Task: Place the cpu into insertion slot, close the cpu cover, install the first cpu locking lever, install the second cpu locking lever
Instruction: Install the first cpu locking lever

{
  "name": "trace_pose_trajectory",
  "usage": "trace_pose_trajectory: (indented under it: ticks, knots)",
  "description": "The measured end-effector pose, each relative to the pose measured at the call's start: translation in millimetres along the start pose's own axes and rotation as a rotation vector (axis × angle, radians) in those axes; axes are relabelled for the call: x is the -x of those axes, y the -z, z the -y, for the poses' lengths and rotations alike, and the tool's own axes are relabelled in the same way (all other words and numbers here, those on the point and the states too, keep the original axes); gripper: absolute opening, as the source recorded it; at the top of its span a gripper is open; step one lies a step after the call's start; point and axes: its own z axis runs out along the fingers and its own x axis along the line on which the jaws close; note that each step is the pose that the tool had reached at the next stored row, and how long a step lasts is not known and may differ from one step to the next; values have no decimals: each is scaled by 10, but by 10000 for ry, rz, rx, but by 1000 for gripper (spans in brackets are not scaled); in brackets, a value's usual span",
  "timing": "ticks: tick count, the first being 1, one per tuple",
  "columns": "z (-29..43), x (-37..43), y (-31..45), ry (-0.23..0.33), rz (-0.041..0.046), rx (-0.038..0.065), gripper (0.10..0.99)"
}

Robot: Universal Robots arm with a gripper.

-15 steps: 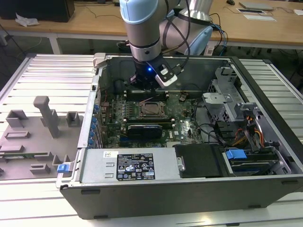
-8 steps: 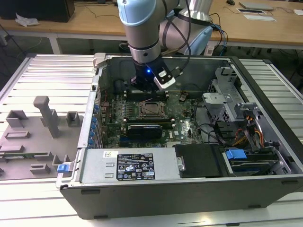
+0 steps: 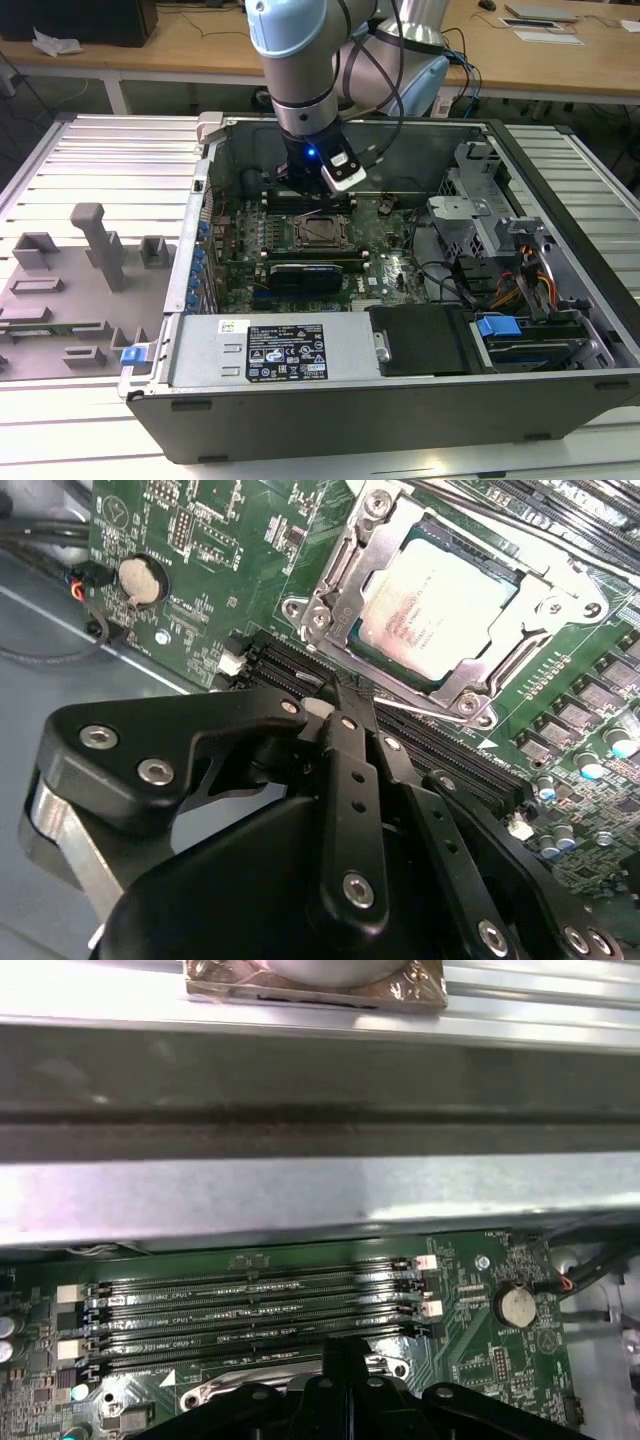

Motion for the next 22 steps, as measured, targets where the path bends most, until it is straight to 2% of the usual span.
trace_pose_trajectory:
  ticks: [13,14,21,22]
  knots:
    - [-72,-44,-6,-342,67,-91,106]
    - [-75,-45,-8,-385,79,-131,106]
    - [-102,-55,-43,-489,107,-221,106]
    - [-118,-58,-52,-473,113,-287,106]
